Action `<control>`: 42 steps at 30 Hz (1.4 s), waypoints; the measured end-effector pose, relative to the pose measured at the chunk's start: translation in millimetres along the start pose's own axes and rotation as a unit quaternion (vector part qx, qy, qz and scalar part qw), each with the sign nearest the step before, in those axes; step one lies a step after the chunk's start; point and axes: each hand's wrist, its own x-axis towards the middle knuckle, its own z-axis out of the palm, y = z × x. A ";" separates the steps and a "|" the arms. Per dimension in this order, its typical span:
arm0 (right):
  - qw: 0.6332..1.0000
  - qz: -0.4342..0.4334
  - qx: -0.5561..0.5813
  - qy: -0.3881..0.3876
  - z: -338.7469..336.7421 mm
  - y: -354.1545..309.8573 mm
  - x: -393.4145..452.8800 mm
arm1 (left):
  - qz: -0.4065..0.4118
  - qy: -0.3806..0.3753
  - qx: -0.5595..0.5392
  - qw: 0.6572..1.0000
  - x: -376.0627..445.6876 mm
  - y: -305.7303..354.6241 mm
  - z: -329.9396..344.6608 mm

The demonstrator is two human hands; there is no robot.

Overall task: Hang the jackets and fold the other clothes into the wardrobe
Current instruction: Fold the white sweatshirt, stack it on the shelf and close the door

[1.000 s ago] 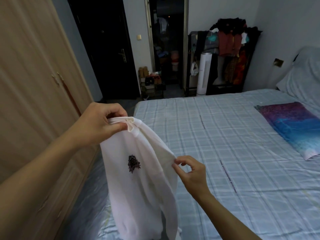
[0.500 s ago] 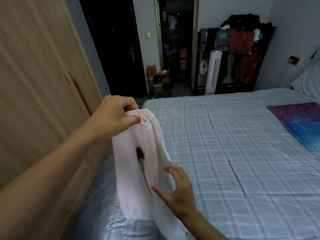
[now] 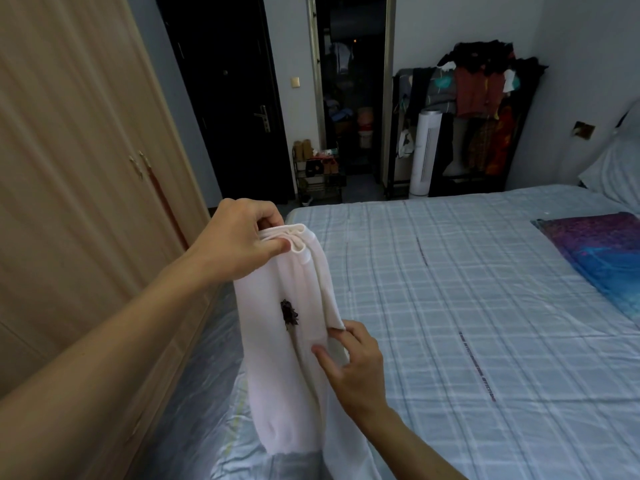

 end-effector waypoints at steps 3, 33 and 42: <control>1.000 0.002 -0.008 0.000 5.8 -4.0 -1.4 | 0.003 0.003 -0.001 1.000 0.7 -1.4 0.5; 0.997 -0.040 -0.023 0.055 -77.9 35.9 33.9 | 0.206 0.019 0.049 0.977 -11.1 -18.7 1.3; 0.983 0.152 0.089 0.055 -39.4 28.1 34.8 | 0.232 0.015 0.038 0.972 -15.3 -15.4 -3.2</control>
